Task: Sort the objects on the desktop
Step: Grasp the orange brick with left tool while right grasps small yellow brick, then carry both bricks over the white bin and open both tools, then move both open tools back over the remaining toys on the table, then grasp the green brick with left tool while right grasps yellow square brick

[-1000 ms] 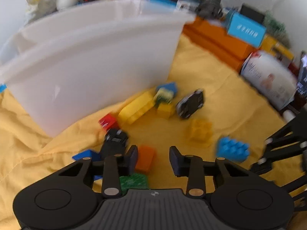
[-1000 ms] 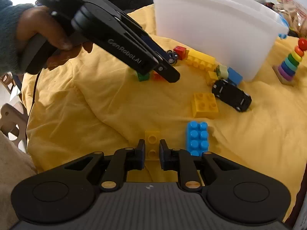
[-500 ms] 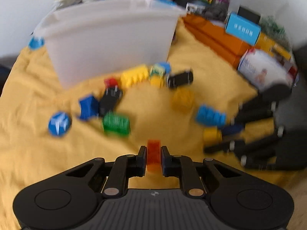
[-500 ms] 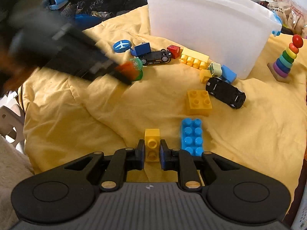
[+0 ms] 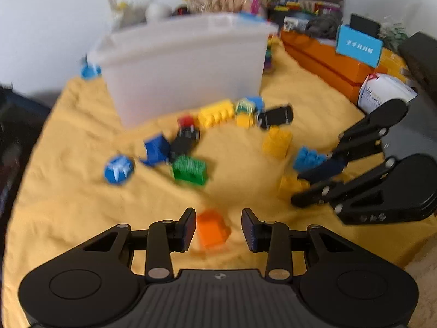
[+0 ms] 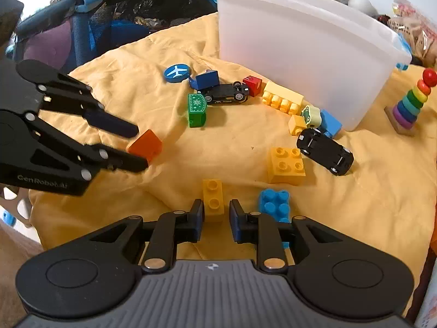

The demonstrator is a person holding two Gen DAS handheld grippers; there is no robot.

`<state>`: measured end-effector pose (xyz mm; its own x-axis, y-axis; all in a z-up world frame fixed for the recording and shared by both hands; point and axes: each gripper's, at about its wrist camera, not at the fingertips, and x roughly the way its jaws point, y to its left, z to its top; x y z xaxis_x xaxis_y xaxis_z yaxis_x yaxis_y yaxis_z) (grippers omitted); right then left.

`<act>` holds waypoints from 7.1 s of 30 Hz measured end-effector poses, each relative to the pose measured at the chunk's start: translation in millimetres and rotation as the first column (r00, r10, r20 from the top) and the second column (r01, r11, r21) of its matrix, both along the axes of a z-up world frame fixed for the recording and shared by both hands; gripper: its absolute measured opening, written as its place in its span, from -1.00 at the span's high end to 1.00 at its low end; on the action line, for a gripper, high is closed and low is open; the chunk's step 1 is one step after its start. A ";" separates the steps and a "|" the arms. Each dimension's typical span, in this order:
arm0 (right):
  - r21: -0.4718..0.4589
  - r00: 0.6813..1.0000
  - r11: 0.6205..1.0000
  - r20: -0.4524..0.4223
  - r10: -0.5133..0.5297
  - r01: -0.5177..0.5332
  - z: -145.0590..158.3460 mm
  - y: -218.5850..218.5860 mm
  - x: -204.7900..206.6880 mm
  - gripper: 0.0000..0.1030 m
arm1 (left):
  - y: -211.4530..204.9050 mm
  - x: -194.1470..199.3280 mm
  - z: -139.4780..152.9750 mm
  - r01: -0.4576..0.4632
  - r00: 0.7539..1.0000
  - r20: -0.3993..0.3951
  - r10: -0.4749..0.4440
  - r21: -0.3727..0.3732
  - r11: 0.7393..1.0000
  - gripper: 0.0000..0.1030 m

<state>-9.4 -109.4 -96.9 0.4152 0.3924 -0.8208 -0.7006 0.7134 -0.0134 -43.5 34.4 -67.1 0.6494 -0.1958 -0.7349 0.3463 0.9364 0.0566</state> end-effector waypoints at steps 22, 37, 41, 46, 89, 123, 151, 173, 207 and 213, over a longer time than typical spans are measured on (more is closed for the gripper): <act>-0.005 1.000 1.000 0.009 0.005 -0.005 -2.3 6.2 -1.0 0.49 | 1.7 8.1 -27.9 0.036 0.997 -0.065 -0.034 0.034 0.999 0.66; 0.079 0.992 0.994 0.091 -0.083 0.075 37.3 2.3 24.1 0.67 | 32.2 56.6 70.4 0.017 0.994 0.112 0.005 -0.197 0.980 0.66; 0.148 0.963 0.983 0.232 -0.138 0.106 86.3 3.6 48.5 0.67 | 32.6 82.4 108.6 0.045 0.973 0.231 0.002 -0.198 0.979 0.66; 0.214 0.928 0.967 0.313 -0.201 0.137 120.4 8.9 70.9 0.67 | 31.6 117.8 136.5 0.068 0.961 0.276 0.004 -0.249 0.966 0.66; 0.198 0.982 0.968 0.069 -0.173 0.157 49.2 14.7 26.3 0.08 | 32.2 35.3 -0.2 -0.070 0.995 -0.088 0.053 -0.206 0.976 -0.27; 0.048 0.994 0.993 0.009 -0.107 0.107 10.3 22.4 12.7 -0.14 | 31.8 36.8 -24.8 -0.148 0.978 -0.161 0.131 -0.101 0.984 -0.24; 0.034 0.995 0.994 0.004 -0.103 0.103 5.1 21.1 17.1 -0.11 | 35.3 45.7 -22.6 -0.133 0.982 -0.156 0.108 -0.161 0.978 -0.24; 0.079 0.932 0.932 0.057 -0.357 0.353 17.3 -35.7 18.1 -0.12 | -3.7 59.9 -23.2 0.100 0.984 -0.122 -0.133 -0.249 0.963 0.14; 0.122 0.963 0.958 0.033 -0.266 0.261 17.8 -25.8 21.2 -0.14 | -21.2 22.6 -8.1 0.104 0.994 -0.018 -0.105 -0.037 0.994 0.02; 0.101 0.963 0.960 0.054 -0.265 0.259 18.0 -25.2 21.5 -0.14 | -29.4 47.0 -22.1 -0.016 0.992 -0.124 0.019 0.027 1.000 0.02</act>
